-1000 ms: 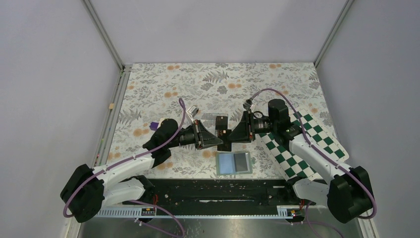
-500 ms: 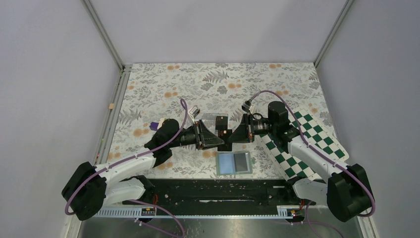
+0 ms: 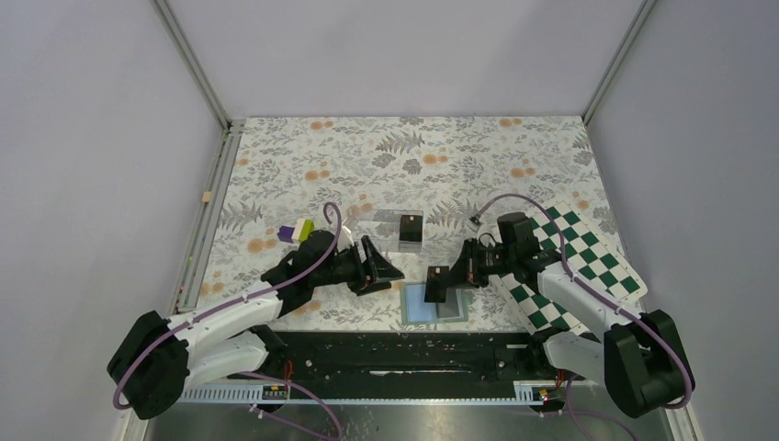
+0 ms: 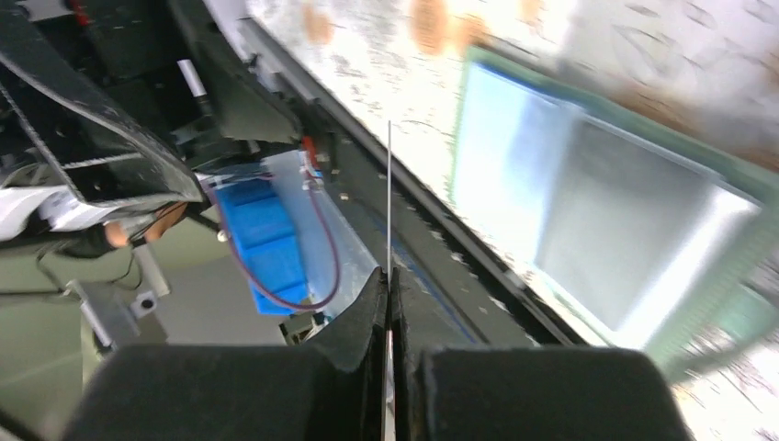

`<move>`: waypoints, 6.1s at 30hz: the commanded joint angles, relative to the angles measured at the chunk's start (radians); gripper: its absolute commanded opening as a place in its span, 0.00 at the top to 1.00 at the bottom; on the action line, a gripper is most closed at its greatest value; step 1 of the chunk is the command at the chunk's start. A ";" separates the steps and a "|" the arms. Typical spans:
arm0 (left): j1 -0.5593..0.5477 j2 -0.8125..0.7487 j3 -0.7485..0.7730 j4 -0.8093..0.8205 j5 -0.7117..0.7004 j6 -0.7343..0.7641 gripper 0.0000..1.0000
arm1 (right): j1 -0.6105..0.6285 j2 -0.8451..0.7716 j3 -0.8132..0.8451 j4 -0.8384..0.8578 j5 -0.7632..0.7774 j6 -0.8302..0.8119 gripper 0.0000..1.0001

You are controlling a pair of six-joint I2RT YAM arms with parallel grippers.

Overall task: Put the credit cards into the card holder
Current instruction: Insert the credit card into the card holder.

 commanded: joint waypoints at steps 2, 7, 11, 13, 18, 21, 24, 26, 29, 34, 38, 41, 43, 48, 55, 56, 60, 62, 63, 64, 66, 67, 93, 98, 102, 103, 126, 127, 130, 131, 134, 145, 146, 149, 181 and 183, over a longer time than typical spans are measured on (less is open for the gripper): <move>0.003 0.064 -0.072 -0.036 -0.064 0.002 0.42 | -0.031 0.019 -0.085 -0.052 0.148 -0.129 1.00; 0.000 0.198 -0.091 0.090 -0.020 -0.022 0.55 | -0.033 0.087 -0.110 0.012 0.192 -0.148 1.00; -0.006 0.287 -0.068 0.126 -0.010 -0.015 0.63 | -0.033 0.133 -0.108 0.055 0.211 -0.156 1.00; -0.010 0.317 -0.054 0.124 -0.015 -0.009 0.66 | -0.033 0.149 -0.106 0.068 0.221 -0.164 1.00; -0.017 0.379 -0.035 0.121 -0.020 -0.003 0.71 | -0.034 0.199 -0.108 0.149 0.196 -0.154 1.00; -0.021 0.410 -0.029 0.122 -0.018 -0.003 0.76 | -0.034 0.220 -0.121 0.198 0.172 -0.132 1.00; -0.030 0.438 -0.018 0.124 -0.013 -0.004 0.81 | -0.034 0.240 -0.135 0.238 0.152 -0.114 1.00; -0.035 0.453 -0.007 0.119 -0.014 -0.003 0.84 | -0.034 0.253 -0.143 0.261 0.132 -0.104 1.00; -0.045 0.470 0.010 0.097 -0.021 0.004 0.87 | -0.033 0.254 -0.158 0.289 0.123 -0.081 1.00; -0.056 0.476 0.028 0.062 -0.033 0.013 0.93 | -0.034 0.256 -0.158 0.298 0.114 -0.068 1.00; -0.062 0.472 0.026 0.052 -0.040 0.008 1.00 | -0.033 0.248 -0.154 0.309 0.108 -0.051 1.00; -0.067 0.471 0.026 0.050 -0.046 -0.001 1.00 | -0.033 0.250 -0.144 0.290 0.121 -0.061 1.00; -0.073 0.471 0.028 0.050 -0.050 -0.007 1.00 | -0.033 0.260 -0.142 0.284 0.130 -0.072 1.00; -0.104 0.490 0.034 0.076 -0.053 -0.040 1.00 | -0.034 0.287 -0.164 0.322 0.120 -0.054 1.00; -0.128 0.524 0.039 0.102 -0.056 -0.061 1.00 | -0.034 0.283 -0.191 0.325 0.110 -0.035 1.00; -0.129 0.524 0.039 0.100 -0.059 -0.059 1.00 | -0.034 0.277 -0.192 0.318 0.110 -0.038 1.00; -0.128 0.522 0.043 0.078 -0.068 -0.051 1.00 | -0.033 0.260 -0.190 0.271 0.111 -0.054 1.00; -0.129 0.524 0.045 0.072 -0.071 -0.047 1.00 | -0.033 0.258 -0.186 0.242 0.106 -0.063 1.00; -0.128 0.525 0.047 0.069 -0.072 -0.045 1.00 | -0.033 0.258 -0.183 0.228 0.101 -0.069 1.00; -0.129 0.526 0.048 0.065 -0.072 -0.043 1.00 | -0.034 0.257 -0.182 0.215 0.098 -0.073 1.00; -0.128 0.528 0.053 0.056 -0.077 -0.037 1.00 | -0.034 0.257 -0.179 0.186 0.093 -0.082 1.00; -0.129 0.529 0.055 0.050 -0.078 -0.034 1.00 | -0.033 0.257 -0.177 0.171 0.093 -0.086 1.00; -0.128 0.560 0.103 0.002 -0.076 0.005 1.00 | -0.033 0.415 -0.036 -0.060 0.052 -0.210 1.00; -0.130 0.568 0.109 -0.002 -0.073 0.010 1.00 | -0.032 0.463 -0.005 -0.111 0.045 -0.245 1.00; -0.129 0.570 0.111 -0.002 -0.073 0.010 1.00 | -0.027 0.468 0.001 -0.121 0.055 -0.240 0.98; -0.129 0.572 0.111 -0.003 -0.073 0.010 1.00 | -0.024 0.466 0.005 -0.127 0.060 -0.242 0.97; -0.128 0.584 0.116 -0.003 -0.068 0.015 1.00 | 0.086 0.371 0.137 -0.358 0.309 -0.275 0.60; -0.128 0.583 0.117 -0.003 -0.067 0.016 1.00 | 0.088 0.366 0.146 -0.369 0.317 -0.277 0.59; -0.128 0.585 0.119 -0.003 -0.065 0.018 1.00 | 0.097 0.364 0.165 -0.385 0.329 -0.281 0.54; -0.129 0.587 0.122 -0.003 -0.063 0.019 1.00 | 0.100 0.368 0.170 -0.385 0.329 -0.281 0.54; -0.129 0.598 0.130 -0.003 -0.057 0.023 1.00 | 0.110 0.382 0.180 -0.386 0.339 -0.282 0.53; -0.128 0.612 0.146 -0.019 -0.052 0.034 1.00 | 0.169 0.478 0.274 -0.404 0.343 -0.300 0.53; -0.128 0.613 0.149 -0.023 -0.052 0.034 1.00 | 0.176 0.482 0.280 -0.405 0.342 -0.298 0.53; -0.128 0.617 0.156 -0.029 -0.051 0.037 1.00 | 0.197 0.488 0.296 -0.405 0.335 -0.290 0.52; -0.124 0.426 0.209 -0.145 -0.126 0.102 0.69 | 0.239 0.373 0.329 -0.494 0.434 -0.297 0.34; -0.124 0.423 0.207 -0.089 -0.097 0.099 0.65 | 0.238 0.375 0.320 -0.493 0.445 -0.300 0.35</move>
